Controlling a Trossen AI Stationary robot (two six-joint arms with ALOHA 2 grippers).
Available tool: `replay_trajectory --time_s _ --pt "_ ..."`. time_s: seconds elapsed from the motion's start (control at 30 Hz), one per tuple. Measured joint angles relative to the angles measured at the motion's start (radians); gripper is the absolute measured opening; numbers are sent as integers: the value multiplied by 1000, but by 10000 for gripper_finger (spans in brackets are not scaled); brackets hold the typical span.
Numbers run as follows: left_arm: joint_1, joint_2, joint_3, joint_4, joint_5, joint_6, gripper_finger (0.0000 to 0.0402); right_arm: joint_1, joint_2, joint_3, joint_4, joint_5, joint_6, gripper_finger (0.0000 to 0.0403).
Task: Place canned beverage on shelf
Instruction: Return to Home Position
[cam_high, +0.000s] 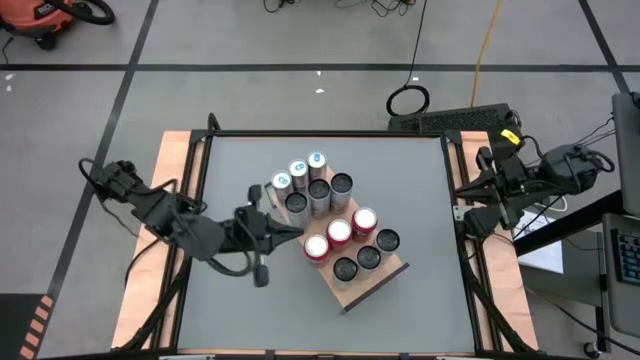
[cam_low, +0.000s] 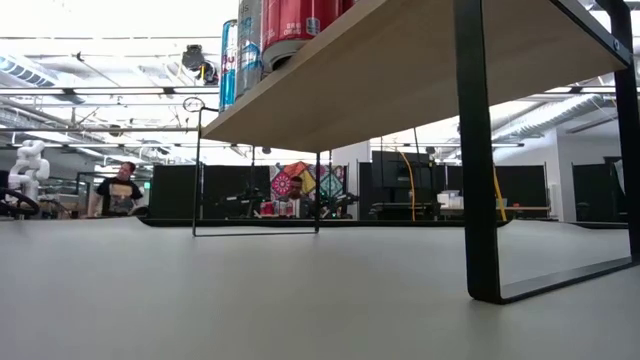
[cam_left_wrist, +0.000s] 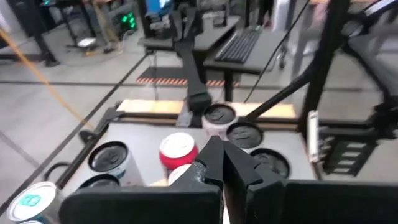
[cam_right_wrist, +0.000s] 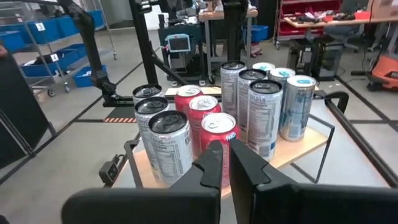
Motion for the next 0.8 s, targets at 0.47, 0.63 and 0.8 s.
replay_trajectory --time_s 0.47,0.63,0.8 --pt "-9 -543 -730 445 205 72 0 0 -76 -35 16 29 -72 0" --pt "-4 -723 -921 535 189 87 0 0 -168 -185 117 31 -54 0" --pt "-4 -804 -968 423 120 71 0 0 -261 -353 201 31 -41 0"
